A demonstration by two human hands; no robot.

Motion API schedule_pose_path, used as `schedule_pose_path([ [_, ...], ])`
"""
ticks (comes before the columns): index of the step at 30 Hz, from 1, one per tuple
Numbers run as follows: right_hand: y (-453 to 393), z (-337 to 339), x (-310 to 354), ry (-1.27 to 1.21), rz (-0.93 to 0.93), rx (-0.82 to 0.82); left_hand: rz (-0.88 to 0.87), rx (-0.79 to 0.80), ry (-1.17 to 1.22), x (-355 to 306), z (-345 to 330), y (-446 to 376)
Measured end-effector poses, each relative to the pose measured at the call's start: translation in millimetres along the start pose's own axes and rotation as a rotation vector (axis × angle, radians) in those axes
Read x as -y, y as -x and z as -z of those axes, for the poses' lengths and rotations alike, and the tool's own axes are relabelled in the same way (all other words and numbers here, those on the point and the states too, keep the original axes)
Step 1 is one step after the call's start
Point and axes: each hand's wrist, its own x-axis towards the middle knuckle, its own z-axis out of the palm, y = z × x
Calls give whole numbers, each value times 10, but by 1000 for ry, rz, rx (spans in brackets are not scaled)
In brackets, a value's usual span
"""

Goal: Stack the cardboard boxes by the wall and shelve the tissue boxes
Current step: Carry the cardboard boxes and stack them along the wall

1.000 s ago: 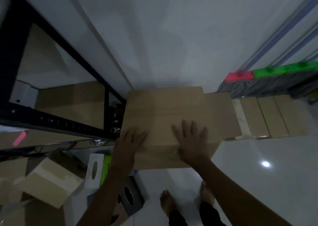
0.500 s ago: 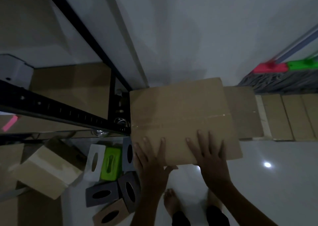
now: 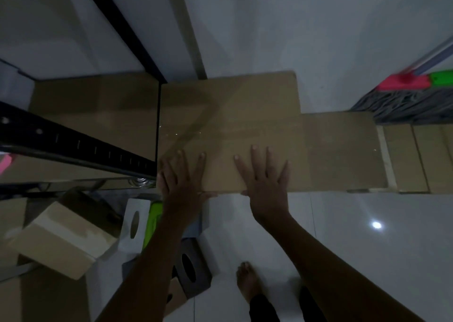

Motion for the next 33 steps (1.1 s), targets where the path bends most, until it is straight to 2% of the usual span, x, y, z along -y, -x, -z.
schedule_pose_path([
  [3, 9, 143, 15, -6, 3, 64, 46, -34, -6, -44, 46, 4],
  [6, 23, 394, 63, -26, 1, 117, 135, 5, -39, -152, 95, 80],
  [10, 291, 746, 44, -179, 9, 38, 229, -97, 2, -410, 264, 454],
  [14, 871, 973, 117, -372, 20, -9, 229, 5, 82, -595, 528, 968],
  [17, 1434, 1196, 265, -380, 74, 2, 195, -78, 254, -597, 813, 1474],
  [20, 1920, 1454, 394, -443, 99, 0, 176, -34, 208, -592, 1065, 2074],
  [23, 2341, 1730, 524, -475, 155, -23, 278, -70, 334, -611, 1297, 2730],
  [28, 3004, 2045, 807, -606, 285, -38, 393, -254, 501, -603, 1521, 3865],
  [31, 3454, 2082, 1102, -594, 414, 65, 452, -357, 460, -568, 1527, 4593],
  [33, 3731, 2049, 1343, -468, 531, 168, 611, -371, 434, -550, 1527, 5055],
])
